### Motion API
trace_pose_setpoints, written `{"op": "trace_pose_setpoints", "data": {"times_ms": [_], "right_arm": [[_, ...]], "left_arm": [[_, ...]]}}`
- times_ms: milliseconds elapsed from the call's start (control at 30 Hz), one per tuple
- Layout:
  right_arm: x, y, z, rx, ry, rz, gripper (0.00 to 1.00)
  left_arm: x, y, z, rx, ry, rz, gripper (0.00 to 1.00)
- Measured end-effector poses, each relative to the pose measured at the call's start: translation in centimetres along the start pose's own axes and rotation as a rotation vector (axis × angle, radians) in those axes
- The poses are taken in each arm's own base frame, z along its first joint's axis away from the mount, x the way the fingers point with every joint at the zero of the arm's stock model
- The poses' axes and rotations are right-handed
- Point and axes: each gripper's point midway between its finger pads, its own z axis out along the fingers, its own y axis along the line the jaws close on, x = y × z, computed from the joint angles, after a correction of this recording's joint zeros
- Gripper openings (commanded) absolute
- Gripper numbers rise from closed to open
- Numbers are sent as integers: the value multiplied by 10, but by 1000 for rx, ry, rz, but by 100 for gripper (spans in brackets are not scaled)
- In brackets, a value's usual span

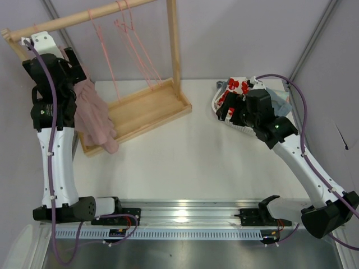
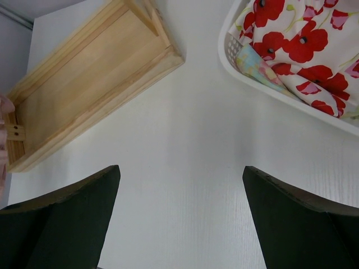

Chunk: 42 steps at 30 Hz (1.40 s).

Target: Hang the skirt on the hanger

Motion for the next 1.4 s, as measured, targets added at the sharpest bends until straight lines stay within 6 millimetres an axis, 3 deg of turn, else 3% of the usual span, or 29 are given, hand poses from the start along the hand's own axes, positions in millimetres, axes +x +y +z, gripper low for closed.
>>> {"op": "trace_pose_setpoints", "data": {"times_ms": [100,267,400,500,733,800,900,1100,1200,1400], "right_arm": [[-8,-1,-2,9,-21,-14,100],[-25,-8,-6,53,-74,-22,99],[-29,-19,-7,101,-96,-20,99],[-31,-28,-11,128,-130,-21,99],[-33,-78,-34,312,-256,3,99],[-31,-88,-37,342,-277,13,99],[-20,-98,-34,350,-276,32,99],[18,-111,-23,333,-229,54,99],[27,-111,-24,311,-226,63,99],[37,-103,-25,198,-272,80,99]], "left_arm": [[-21,1,-20,44,-48,-22,99],[-50,-5,-79,223,-147,-57,99],[-50,-23,-126,428,-196,-66,99],[-21,-38,-158,583,-181,-53,99],[70,-89,-210,965,-6,-61,99],[98,-96,-222,1029,48,-61,99],[136,-98,-227,1054,118,-70,99],[230,-109,-214,1032,372,-113,99],[251,-109,-211,1010,428,-134,99],[250,-112,-205,995,399,-172,99]]}}
